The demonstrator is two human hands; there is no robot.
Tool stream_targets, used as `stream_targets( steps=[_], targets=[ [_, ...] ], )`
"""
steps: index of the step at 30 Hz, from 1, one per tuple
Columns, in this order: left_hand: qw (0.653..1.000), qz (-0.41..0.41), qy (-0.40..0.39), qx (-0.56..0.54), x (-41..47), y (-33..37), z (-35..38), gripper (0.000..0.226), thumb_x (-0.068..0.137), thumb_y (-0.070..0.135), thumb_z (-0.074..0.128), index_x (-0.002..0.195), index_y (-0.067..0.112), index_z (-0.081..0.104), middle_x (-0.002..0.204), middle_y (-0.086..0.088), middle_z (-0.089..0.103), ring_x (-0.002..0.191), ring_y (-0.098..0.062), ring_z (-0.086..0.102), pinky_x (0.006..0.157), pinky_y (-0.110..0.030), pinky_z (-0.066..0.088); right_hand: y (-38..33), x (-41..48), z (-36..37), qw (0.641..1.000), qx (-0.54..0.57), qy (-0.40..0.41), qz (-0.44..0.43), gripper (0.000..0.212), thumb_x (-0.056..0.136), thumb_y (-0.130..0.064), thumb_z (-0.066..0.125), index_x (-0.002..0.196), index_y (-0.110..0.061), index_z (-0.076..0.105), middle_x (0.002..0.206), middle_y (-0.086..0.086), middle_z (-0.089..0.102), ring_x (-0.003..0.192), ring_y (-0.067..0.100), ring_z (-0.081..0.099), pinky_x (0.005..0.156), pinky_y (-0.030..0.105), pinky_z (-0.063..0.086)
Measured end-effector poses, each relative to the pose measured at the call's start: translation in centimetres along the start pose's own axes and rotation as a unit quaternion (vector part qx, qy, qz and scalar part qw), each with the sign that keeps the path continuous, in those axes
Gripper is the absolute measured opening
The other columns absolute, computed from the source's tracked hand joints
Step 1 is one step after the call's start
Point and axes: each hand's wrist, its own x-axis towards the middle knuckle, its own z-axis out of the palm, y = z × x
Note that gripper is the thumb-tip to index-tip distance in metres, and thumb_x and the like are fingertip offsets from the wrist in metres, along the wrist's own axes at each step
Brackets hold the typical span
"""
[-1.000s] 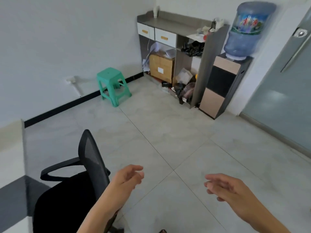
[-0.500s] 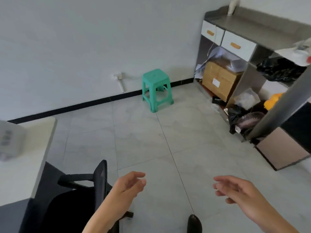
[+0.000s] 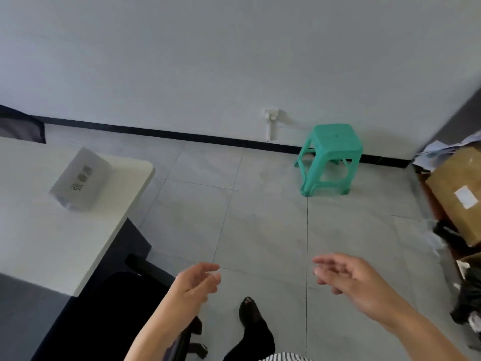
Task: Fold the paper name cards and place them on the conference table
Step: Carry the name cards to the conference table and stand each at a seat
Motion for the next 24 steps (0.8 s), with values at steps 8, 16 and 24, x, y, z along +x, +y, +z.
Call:
stream_targets(
  steps=[8,16,24],
  targets=[
    [0.998,0.041,0.045,-0.036,12.3,7.6,-8.6,0.017,0.090,0.031,0.061,0.107,0.030,0.064,0.097,-0.001,0.074,0.089,-0.007,0.069,0.079,-0.022,0.048,-12.4,14.8,0.9,0.997,-0.029,-0.059,-0.034,0.028,0.076,-0.036,0.069,0.103,-0.026,0.070,0.094,0.005,0.075,0.087,0.013,0.071,0.074,0.027,0.052],
    [0.980,-0.035,0.169,-0.100,18.4,5.9,-15.8,0.015,0.089,0.034,0.062,0.104,0.032,0.066,0.094,0.001,0.074,0.087,-0.010,0.069,0.073,-0.021,0.048,-20.1,30.5,5.2,0.980,-0.107,-0.167,-0.033,0.018,0.084,-0.019,0.068,0.101,-0.024,0.071,0.092,0.002,0.077,0.083,0.013,0.072,0.071,0.029,0.052],
    [0.938,-0.077,0.305,-0.146,26.8,8.9,-22.6,0.026,0.079,0.047,0.061,0.100,0.033,0.068,0.094,-0.001,0.072,0.089,-0.011,0.065,0.079,-0.026,0.049,-30.8,48.2,12.5,0.935,-0.176,-0.297,-0.082,0.017,0.084,-0.019,0.068,0.101,-0.023,0.070,0.089,0.000,0.077,0.082,0.012,0.073,0.071,0.028,0.051]
  ],
)
